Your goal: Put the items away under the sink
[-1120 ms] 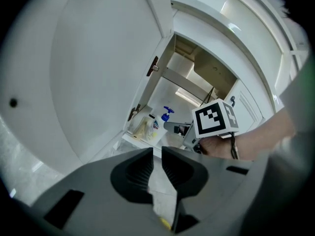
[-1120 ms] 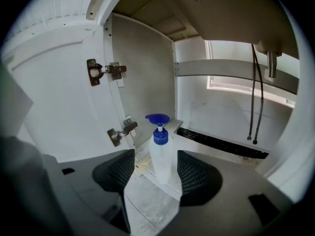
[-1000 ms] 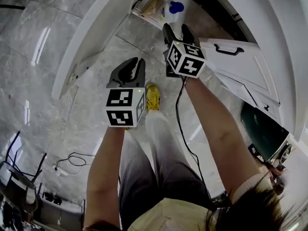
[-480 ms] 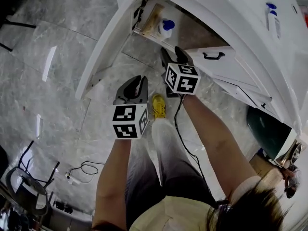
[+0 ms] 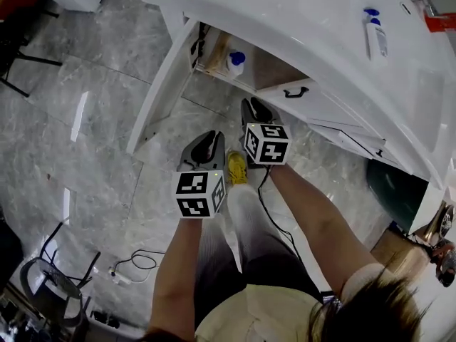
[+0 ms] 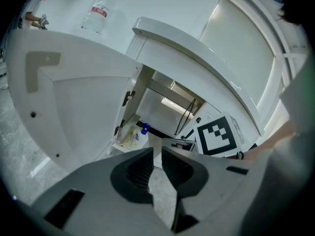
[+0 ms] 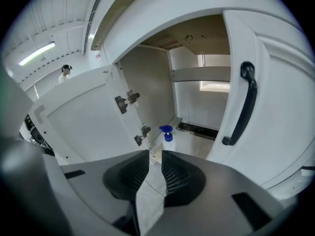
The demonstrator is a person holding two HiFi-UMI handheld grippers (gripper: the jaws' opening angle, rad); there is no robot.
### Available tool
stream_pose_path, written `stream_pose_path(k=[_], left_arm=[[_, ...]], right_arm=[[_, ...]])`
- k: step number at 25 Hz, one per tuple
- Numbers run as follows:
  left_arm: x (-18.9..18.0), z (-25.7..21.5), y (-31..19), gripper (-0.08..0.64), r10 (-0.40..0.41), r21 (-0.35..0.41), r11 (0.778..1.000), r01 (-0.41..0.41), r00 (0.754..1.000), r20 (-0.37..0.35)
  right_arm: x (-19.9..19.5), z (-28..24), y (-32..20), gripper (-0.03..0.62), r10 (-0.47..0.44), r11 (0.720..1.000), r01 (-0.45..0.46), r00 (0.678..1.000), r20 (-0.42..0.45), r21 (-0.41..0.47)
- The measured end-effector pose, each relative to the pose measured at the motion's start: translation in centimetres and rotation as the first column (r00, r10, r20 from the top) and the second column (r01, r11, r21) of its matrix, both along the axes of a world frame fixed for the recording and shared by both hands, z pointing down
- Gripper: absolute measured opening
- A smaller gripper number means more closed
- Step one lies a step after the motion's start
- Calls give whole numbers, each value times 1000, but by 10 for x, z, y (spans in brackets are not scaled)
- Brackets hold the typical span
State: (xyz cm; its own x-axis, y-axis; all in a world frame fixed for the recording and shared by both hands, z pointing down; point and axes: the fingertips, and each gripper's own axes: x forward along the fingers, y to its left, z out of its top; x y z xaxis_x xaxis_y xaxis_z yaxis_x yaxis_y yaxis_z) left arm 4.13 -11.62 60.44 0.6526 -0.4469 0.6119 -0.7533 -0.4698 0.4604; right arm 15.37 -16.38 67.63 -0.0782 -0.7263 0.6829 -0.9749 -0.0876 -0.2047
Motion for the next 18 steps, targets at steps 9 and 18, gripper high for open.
stream_pose_path(k=[9, 18], left_arm=[[1, -44, 2, 81, -9, 10, 1000, 9, 1000, -3], [-2, -95, 7, 63, -26, 42, 999, 25, 1000, 12]], right_arm=[[-1, -53, 12, 76, 7, 999, -8, 1000, 23, 33], [-6, -111, 22, 60, -5, 997, 1, 999, 38, 83]])
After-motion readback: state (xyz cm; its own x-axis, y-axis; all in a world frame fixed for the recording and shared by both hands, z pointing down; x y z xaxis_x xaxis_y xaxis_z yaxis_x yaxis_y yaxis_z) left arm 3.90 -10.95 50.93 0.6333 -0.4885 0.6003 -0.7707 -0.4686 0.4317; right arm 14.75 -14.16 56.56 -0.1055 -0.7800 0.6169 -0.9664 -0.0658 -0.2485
